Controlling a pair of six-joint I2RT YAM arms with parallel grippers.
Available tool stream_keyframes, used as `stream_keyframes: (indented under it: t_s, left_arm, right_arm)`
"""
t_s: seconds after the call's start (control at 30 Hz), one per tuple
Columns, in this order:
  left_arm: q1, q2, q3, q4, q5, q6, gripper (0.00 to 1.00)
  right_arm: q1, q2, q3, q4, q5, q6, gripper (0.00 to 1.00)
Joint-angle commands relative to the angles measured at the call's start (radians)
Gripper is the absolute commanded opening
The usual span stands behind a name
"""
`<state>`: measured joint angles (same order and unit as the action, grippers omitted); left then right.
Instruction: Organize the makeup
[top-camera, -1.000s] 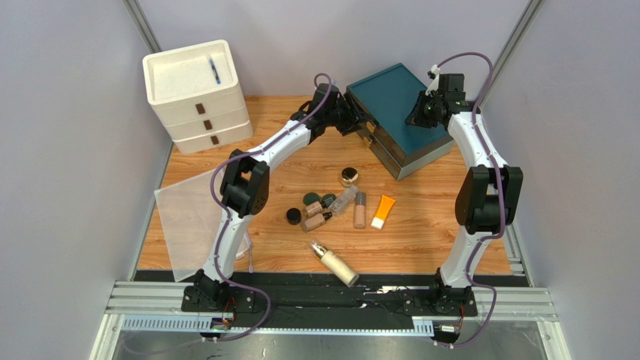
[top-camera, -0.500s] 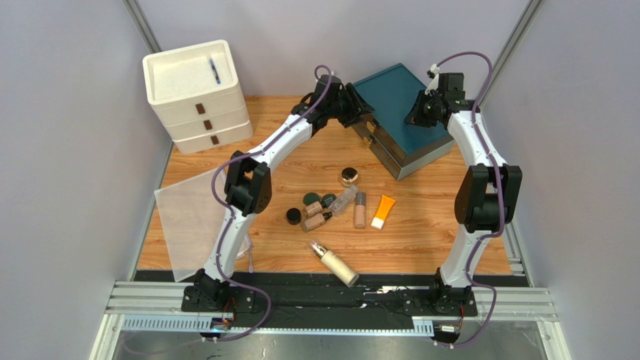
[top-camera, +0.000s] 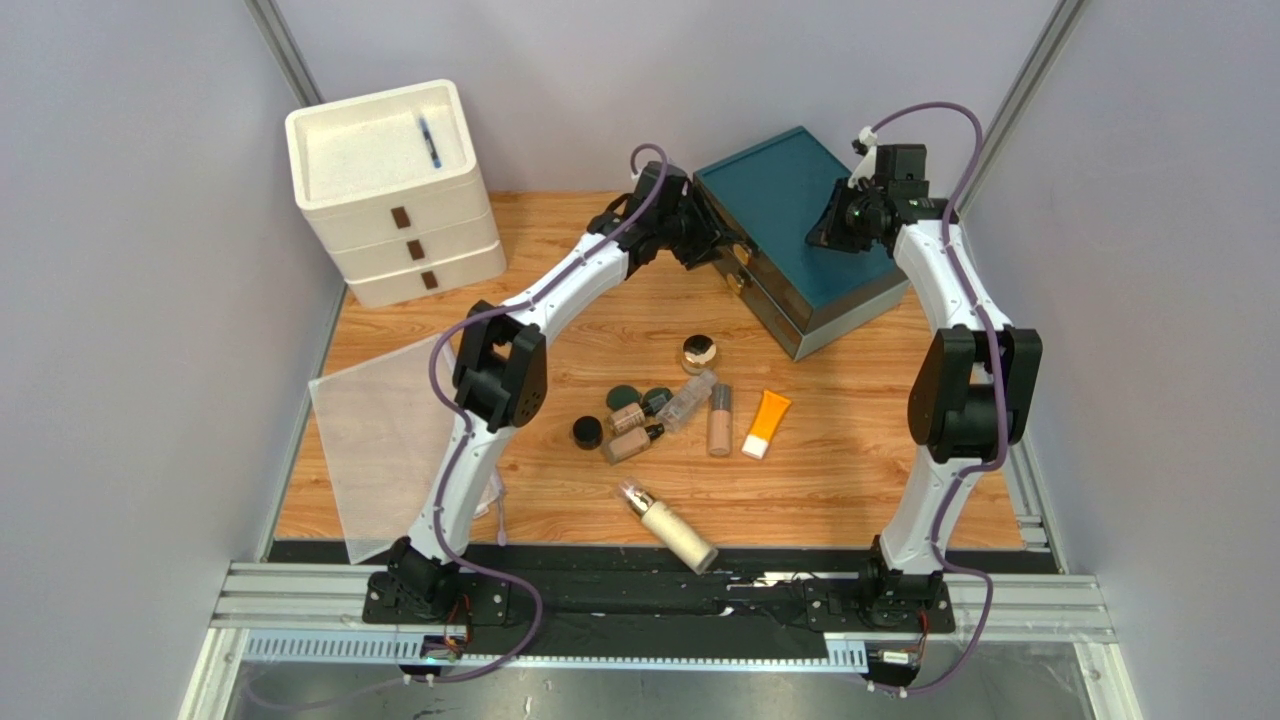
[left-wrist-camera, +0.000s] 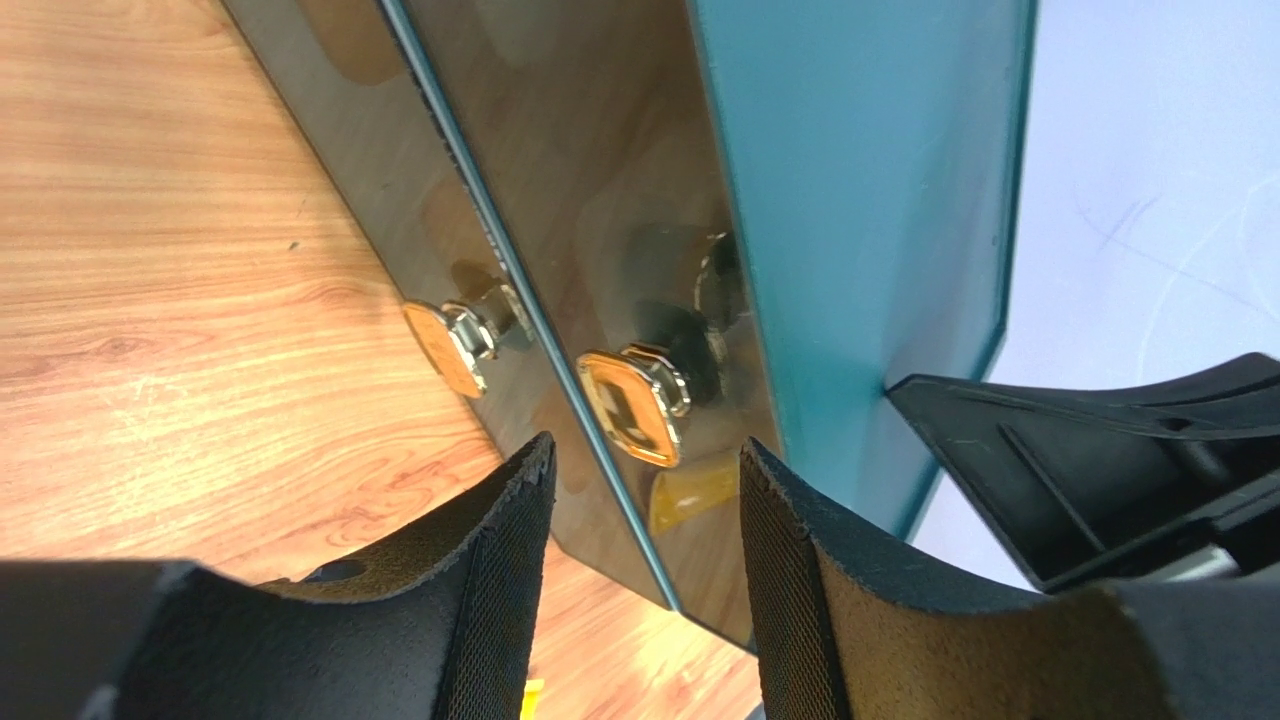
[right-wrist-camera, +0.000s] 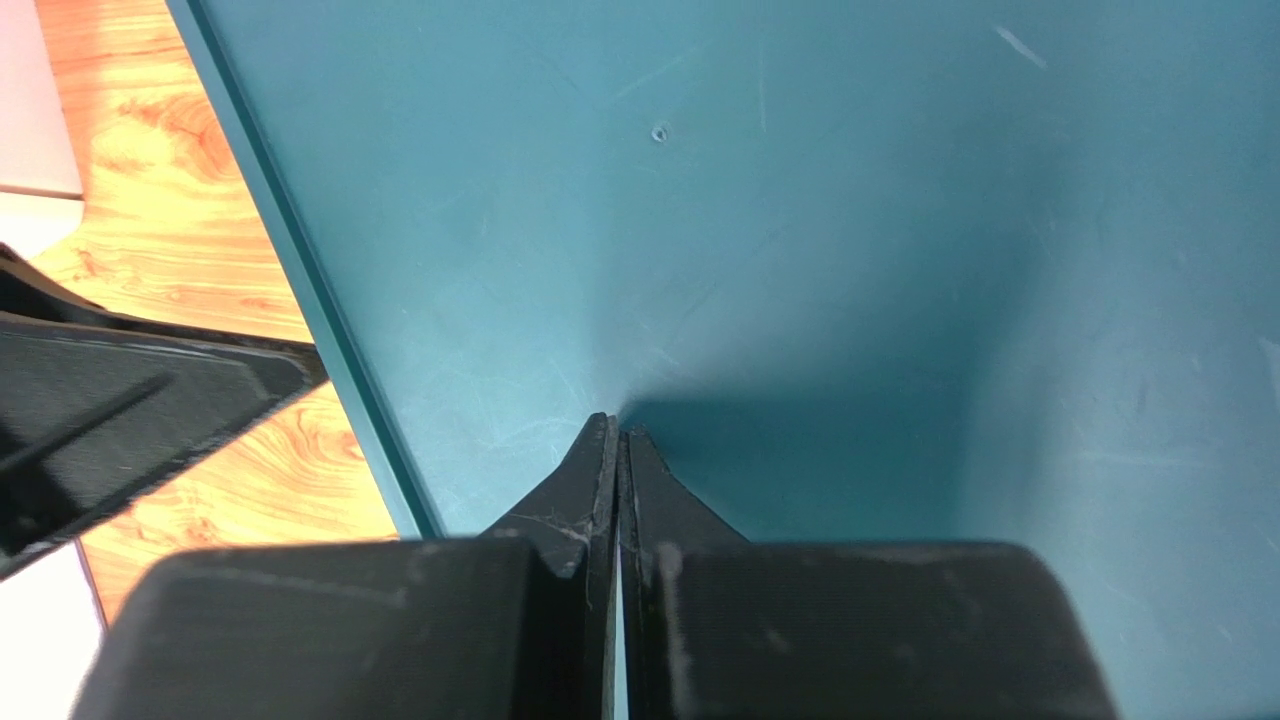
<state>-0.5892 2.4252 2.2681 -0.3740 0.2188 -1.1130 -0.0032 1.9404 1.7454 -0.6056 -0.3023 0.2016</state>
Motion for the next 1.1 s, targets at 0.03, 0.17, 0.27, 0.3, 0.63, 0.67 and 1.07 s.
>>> stream_keyframes:
  t_s: [0.03,0.17,0.27,0.3,0.63,0.67,1.07]
  left_arm:
    - [-0.014,0.034,0.051,-0.017,0.008,-0.007,0.54]
    - [-0.018,0.058,0.083,-0.025,0.016,-0.01,0.54]
    - [-0.026,0.089,0.12,-0.042,0.022,-0.01,0.54]
    - [-0.026,0.095,0.131,-0.049,0.025,-0.01,0.54]
    - [-0.035,0.156,0.232,-0.262,-0.024,-0.002,0.49]
    - [-0.032,0.159,0.237,-0.301,-0.029,-0.007,0.48]
    - [0.012,0.14,0.203,-0.407,-0.076,-0.015,0.49]
  right_arm:
    - [0.012,0.107,-0.04,-0.178,0.026,-0.025,0.0]
    - [0.011,0.108,-0.043,-0.178,0.025,-0.027,0.0]
    - [-0.017,0.109,-0.044,-0.178,0.023,-0.025,0.0]
    - [-0.018,0.111,-0.046,-0.178,0.023,-0.027,0.0]
    - [-0.024,0.115,-0.047,-0.178,0.017,-0.025,0.0]
    - [-0.024,0.115,-0.047,-0.178,0.019,-0.022,0.0]
    - [-0.024,0.115,-0.055,-0.178,0.011,-0.022,0.0]
